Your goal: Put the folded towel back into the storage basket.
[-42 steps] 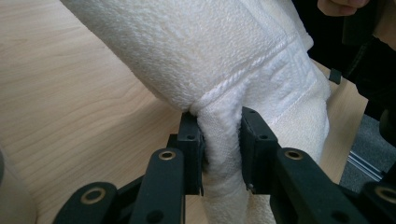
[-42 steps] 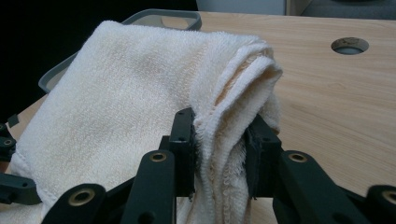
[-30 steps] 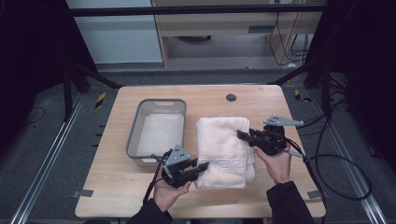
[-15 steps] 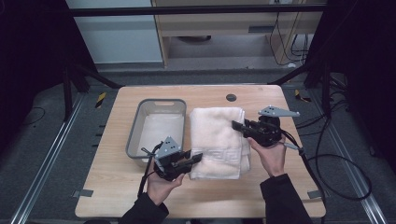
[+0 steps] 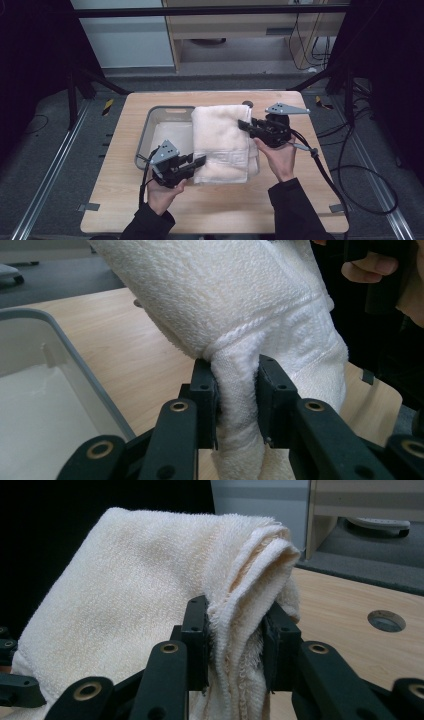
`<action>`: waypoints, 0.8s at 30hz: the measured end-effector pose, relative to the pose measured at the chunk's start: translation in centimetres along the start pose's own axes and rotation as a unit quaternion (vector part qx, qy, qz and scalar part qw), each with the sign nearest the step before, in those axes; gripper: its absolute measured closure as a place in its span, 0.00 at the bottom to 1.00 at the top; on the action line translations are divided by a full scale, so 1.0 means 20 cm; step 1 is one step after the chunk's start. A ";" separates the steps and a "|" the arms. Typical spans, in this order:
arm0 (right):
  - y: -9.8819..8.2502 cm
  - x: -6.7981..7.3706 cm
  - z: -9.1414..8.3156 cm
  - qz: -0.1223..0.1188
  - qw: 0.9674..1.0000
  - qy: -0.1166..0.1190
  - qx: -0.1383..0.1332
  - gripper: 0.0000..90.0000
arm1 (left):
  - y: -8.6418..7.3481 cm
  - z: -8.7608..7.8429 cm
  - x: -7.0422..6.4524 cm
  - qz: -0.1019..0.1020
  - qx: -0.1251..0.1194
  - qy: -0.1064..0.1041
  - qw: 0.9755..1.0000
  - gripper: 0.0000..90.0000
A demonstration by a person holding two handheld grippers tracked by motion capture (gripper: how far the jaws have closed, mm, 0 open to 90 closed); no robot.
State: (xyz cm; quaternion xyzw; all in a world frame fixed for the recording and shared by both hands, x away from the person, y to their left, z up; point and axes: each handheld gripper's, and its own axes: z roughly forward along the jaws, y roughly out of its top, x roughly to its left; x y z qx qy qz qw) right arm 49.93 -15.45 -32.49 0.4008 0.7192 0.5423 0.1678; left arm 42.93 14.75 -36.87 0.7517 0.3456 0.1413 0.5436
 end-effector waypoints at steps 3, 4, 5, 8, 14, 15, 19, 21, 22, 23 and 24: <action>0.03 0.02 0.01 -0.003 1.000 0.002 -0.002 0.76 | 0.01 -0.02 0.02 -0.002 -0.007 0.003 1.000 0.80; 0.04 0.03 0.02 -0.004 1.000 0.002 -0.003 0.76 | 0.02 -0.03 0.02 -0.002 -0.010 0.005 1.000 0.80; 0.05 0.03 0.02 -0.006 1.000 0.003 -0.004 0.76 | 0.02 -0.04 0.03 -0.001 -0.012 0.007 1.000 0.80; 0.08 0.05 0.04 -0.011 1.000 0.002 -0.007 0.76 | 0.03 -0.06 0.05 -0.002 -0.018 0.013 1.000 0.80; 0.12 0.09 0.09 -0.011 1.000 0.005 -0.014 0.76 | 0.05 -0.11 0.09 -0.009 -0.028 0.026 0.999 0.80; 0.13 0.10 0.10 -0.013 1.000 0.005 -0.015 0.76 | 0.05 -0.11 0.10 -0.009 -0.029 0.027 0.999 0.80; 0.16 0.13 0.13 -0.019 1.000 0.003 -0.015 0.76 | 0.06 -0.13 0.12 -0.014 -0.034 0.034 0.999 0.80; 0.17 0.14 0.15 -0.019 1.000 0.005 -0.017 0.76 | 0.06 -0.15 0.13 -0.016 -0.036 0.037 0.999 0.80; 0.17 0.14 0.15 -0.021 1.000 0.005 -0.018 0.76 | 0.07 -0.15 0.14 -0.018 -0.037 0.039 0.998 0.80; 0.18 0.15 0.16 -0.021 1.000 0.004 -0.017 0.76 | 0.07 -0.16 0.14 -0.019 -0.038 0.040 0.998 0.80; 0.18 0.15 0.17 -0.021 1.000 0.004 -0.018 0.76 | 0.07 -0.16 0.15 -0.019 -0.038 0.041 0.998 0.80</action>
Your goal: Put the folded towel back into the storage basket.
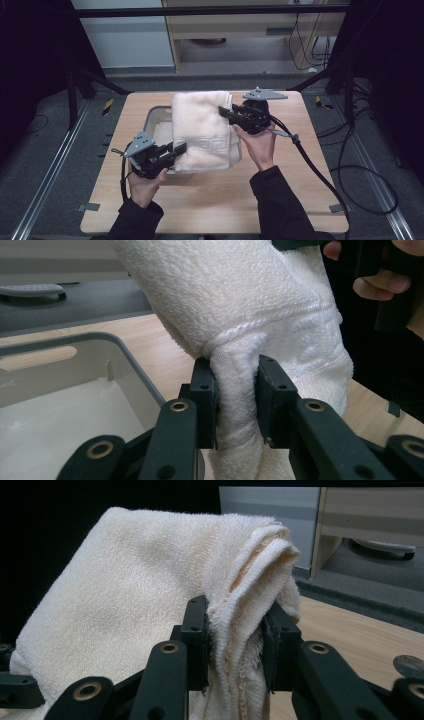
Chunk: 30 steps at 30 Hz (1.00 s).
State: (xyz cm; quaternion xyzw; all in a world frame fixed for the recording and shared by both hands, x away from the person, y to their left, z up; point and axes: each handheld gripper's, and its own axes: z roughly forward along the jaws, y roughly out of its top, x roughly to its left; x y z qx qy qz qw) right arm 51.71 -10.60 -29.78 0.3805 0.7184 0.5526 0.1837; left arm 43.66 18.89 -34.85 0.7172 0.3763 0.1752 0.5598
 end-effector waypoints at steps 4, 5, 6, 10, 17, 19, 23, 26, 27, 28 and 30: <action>0.02 0.02 0.03 -0.003 1.000 -0.001 -0.002 0.76 | 0.01 -0.01 0.02 0.000 -0.001 0.008 1.000 0.80; 0.02 0.02 0.04 -0.004 1.000 -0.002 -0.001 0.76 | 0.01 -0.02 0.02 -0.001 -0.002 0.010 1.000 0.80; 0.02 0.03 0.05 -0.004 1.000 -0.002 -0.002 0.76 | 0.01 -0.02 0.03 -0.002 -0.003 0.011 1.000 0.80; 0.05 0.05 0.09 -0.007 1.000 0.000 -0.004 0.76 | 0.02 -0.05 0.06 -0.006 -0.009 0.019 1.000 0.80; 0.09 0.10 0.15 -0.012 1.000 0.001 -0.006 0.76 | 0.03 -0.09 0.11 -0.014 -0.017 0.032 0.999 0.80; 0.10 0.11 0.17 -0.012 1.000 0.002 -0.007 0.76 | 0.04 -0.10 0.13 -0.016 -0.017 0.036 0.999 0.80; 0.11 0.13 0.21 -0.013 1.000 0.002 -0.005 0.76 | 0.04 -0.12 0.15 -0.019 -0.017 0.044 0.999 0.80; 0.11 0.14 0.25 -0.015 1.000 0.001 -0.003 0.76 | 0.04 -0.12 0.17 -0.019 -0.015 0.053 0.998 0.80; 0.12 0.15 0.26 -0.015 1.000 0.001 -0.002 0.76 | 0.04 -0.13 0.18 -0.020 -0.015 0.054 0.998 0.80; 0.12 0.15 0.27 -0.016 1.000 0.001 -0.001 0.76 | 0.04 -0.13 0.19 -0.021 -0.014 0.055 0.998 0.80; 0.13 0.16 0.29 -0.016 1.000 0.003 0.000 0.76 | 0.04 -0.14 0.21 -0.023 -0.014 0.057 0.998 0.80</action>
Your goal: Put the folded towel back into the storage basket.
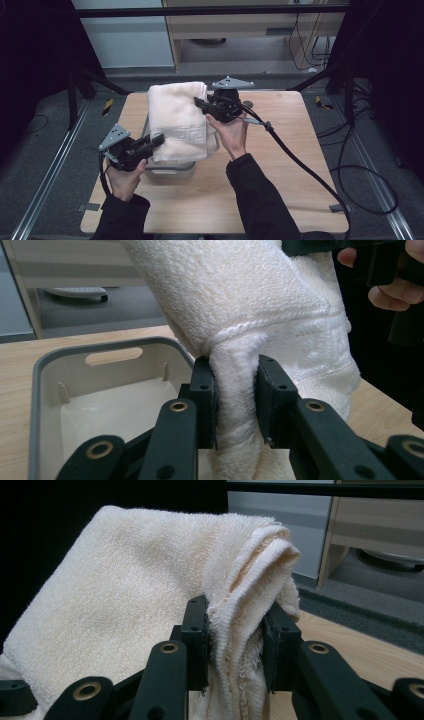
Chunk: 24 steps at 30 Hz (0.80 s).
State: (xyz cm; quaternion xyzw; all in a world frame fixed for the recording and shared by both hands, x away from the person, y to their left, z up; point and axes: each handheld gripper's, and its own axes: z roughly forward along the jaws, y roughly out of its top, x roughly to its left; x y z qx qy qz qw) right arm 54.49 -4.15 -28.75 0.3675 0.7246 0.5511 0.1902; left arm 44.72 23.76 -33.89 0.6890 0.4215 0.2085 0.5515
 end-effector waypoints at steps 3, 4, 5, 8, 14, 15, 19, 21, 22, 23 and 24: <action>0.01 0.02 0.03 -0.001 1.000 0.002 0.000 0.76 | 0.00 -0.01 0.03 -0.002 0.000 0.005 1.000 0.79; 0.01 0.03 0.04 0.000 1.000 0.002 -0.001 0.76 | 0.00 -0.02 0.04 -0.003 0.000 0.008 1.000 0.79; 0.02 0.03 0.05 -0.002 1.000 0.002 -0.001 0.76 | 0.00 -0.02 0.05 -0.004 0.000 0.009 1.000 0.79; 0.03 0.05 0.08 -0.004 1.000 0.003 0.001 0.76 | 0.00 -0.03 0.07 -0.008 0.001 0.013 1.000 0.79; 0.03 0.08 0.14 -0.004 1.000 0.005 0.001 0.76 | 0.00 -0.05 0.12 -0.012 0.003 0.027 1.000 0.79; 0.03 0.09 0.15 -0.004 1.000 0.005 0.002 0.76 | 0.00 -0.05 0.12 -0.011 0.004 0.028 1.000 0.79; 0.02 0.10 0.19 -0.003 1.000 0.006 0.002 0.76 | -0.01 -0.06 0.14 -0.007 0.006 0.036 0.999 0.79; 0.02 0.10 0.21 -0.002 1.000 0.006 -0.002 0.76 | -0.01 -0.06 0.15 -0.004 0.006 0.039 0.999 0.79; 0.01 0.10 0.22 0.000 1.000 0.007 -0.002 0.76 | -0.01 -0.06 0.16 -0.005 0.007 0.041 0.999 0.79; 0.01 0.10 0.22 0.000 1.000 0.007 -0.001 0.76 | -0.01 -0.06 0.17 -0.004 0.008 0.042 0.999 0.79; 0.00 0.10 0.23 0.002 1.000 0.008 -0.001 0.76 | -0.02 -0.05 0.17 -0.004 0.010 0.043 0.999 0.79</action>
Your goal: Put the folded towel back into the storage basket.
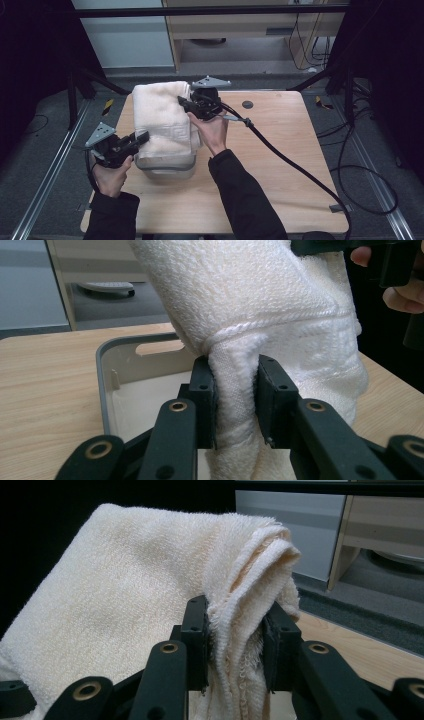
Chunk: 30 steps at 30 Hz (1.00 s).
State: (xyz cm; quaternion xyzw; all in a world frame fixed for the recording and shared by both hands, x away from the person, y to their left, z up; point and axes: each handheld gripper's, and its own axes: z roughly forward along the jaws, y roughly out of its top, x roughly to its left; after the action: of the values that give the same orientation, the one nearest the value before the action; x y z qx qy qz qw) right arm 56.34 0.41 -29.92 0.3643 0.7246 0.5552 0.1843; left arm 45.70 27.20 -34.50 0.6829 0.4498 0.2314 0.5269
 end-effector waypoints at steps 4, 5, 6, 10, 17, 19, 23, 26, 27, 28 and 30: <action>-0.01 0.00 0.03 0.004 1.000 0.000 0.003 0.76 | -0.01 0.01 0.02 -0.001 0.005 0.004 1.000 0.79; -0.02 0.00 0.03 0.005 1.000 0.000 0.005 0.76 | -0.02 0.02 0.02 -0.001 0.008 0.006 1.000 0.79; -0.04 -0.01 0.06 0.008 1.000 -0.001 0.008 0.76 | -0.02 0.03 0.04 -0.003 0.013 0.008 1.000 0.79; -0.06 -0.01 0.10 0.010 1.000 -0.002 0.014 0.76 | -0.04 0.04 0.06 -0.005 0.022 0.013 1.000 0.79; -0.11 -0.02 0.16 0.015 1.000 -0.003 0.025 0.76 | -0.07 0.07 0.11 -0.012 0.037 0.018 0.999 0.79; -0.12 -0.02 0.17 0.014 0.999 -0.006 0.029 0.76 | -0.08 0.08 0.11 -0.012 0.043 0.021 0.999 0.79; -0.14 -0.02 0.20 0.016 0.999 -0.008 0.035 0.76 | -0.10 0.10 0.14 -0.014 0.051 0.026 0.998 0.79; -0.16 -0.02 0.23 0.019 0.999 -0.008 0.038 0.76 | -0.11 0.11 0.15 -0.016 0.056 0.028 0.998 0.79; -0.17 -0.02 0.23 0.019 0.999 -0.009 0.039 0.76 | -0.12 0.11 0.16 -0.015 0.059 0.029 0.998 0.78; -0.17 -0.02 0.24 0.018 0.999 -0.010 0.040 0.76 | -0.12 0.12 0.16 -0.015 0.061 0.031 0.998 0.78; -0.19 -0.02 0.25 0.017 0.999 -0.013 0.044 0.76 | -0.13 0.13 0.16 -0.015 0.066 0.033 0.997 0.78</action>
State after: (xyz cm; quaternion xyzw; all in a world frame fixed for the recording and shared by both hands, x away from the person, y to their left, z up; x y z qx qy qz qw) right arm 58.74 3.14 -35.14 0.3920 0.7393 0.5211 0.1680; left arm 48.35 28.80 -38.32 0.7010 0.4919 0.2159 0.4691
